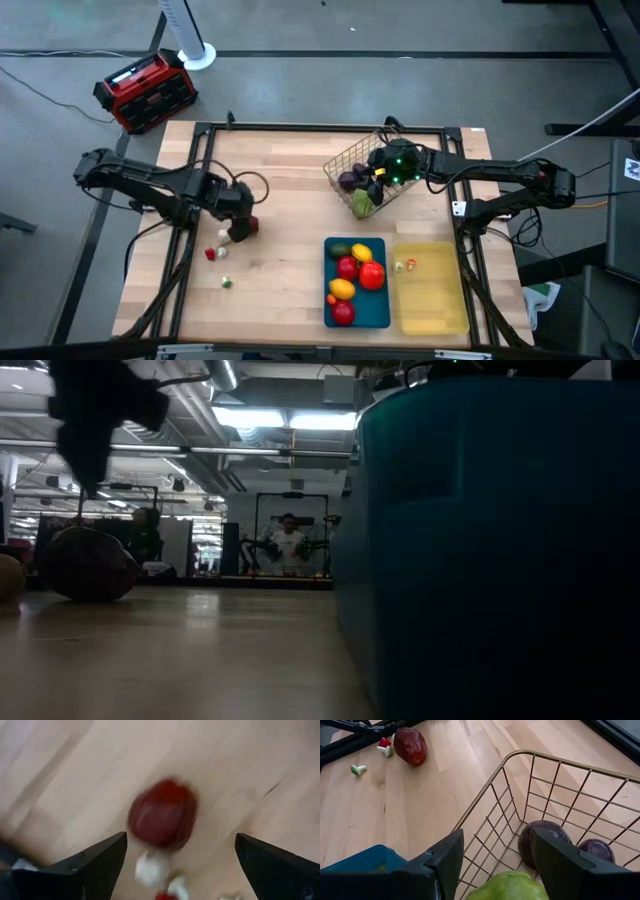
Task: Sort produce into baskets
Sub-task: Put the white garlic into the brown wire basket
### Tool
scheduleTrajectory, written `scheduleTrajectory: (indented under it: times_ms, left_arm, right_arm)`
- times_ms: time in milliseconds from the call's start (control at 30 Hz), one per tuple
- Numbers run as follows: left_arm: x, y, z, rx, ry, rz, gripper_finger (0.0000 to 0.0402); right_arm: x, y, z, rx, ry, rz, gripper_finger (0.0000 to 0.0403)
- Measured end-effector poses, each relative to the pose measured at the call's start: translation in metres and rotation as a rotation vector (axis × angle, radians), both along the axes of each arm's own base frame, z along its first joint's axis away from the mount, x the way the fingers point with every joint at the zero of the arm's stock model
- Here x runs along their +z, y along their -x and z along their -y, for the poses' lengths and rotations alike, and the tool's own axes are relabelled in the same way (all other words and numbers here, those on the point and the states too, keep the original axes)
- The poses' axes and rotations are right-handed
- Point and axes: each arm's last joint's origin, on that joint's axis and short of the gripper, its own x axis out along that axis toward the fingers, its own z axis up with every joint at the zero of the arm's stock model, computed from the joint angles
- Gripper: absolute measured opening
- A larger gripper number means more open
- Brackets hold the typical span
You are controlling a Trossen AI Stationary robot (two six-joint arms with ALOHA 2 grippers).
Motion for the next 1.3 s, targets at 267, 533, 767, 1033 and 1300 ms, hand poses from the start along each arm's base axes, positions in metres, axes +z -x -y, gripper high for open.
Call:
scheduleTrajectory:
  times_ms: [267, 533, 767, 1033, 1300]
  left_arm:
    - [-0.010, 0.019, 0.017, 0.099, -0.004, -0.143, 0.0364]
    - [-0.038, 0.031, 0.028, 0.120, -0.026, -0.209, 0.0363]
    - [-0.063, 0.033, 0.037, 0.131, 0.000, -0.153, 0.0363]
    - [-0.086, 0.042, 0.039, 0.206, 0.014, -0.159, 0.0349]
    - [-0.095, 0.043, 0.039, 0.203, 0.028, -0.139, 0.0293]
  right_arm:
    - [0.000, 0.000, 0.000, 0.000, 0.000, -0.001, 0.0227]
    - [0.000, 0.000, 0.000, 0.000, -0.001, -0.001, 0.0227]
    - [0.000, 0.000, 0.000, 0.000, -0.001, -0.001, 0.0227]
    - [0.000, 0.000, 0.000, 0.000, -0.001, -0.001, 0.0227]
    - [0.000, 0.000, 0.000, 0.000, -0.001, -0.001, 0.0227]
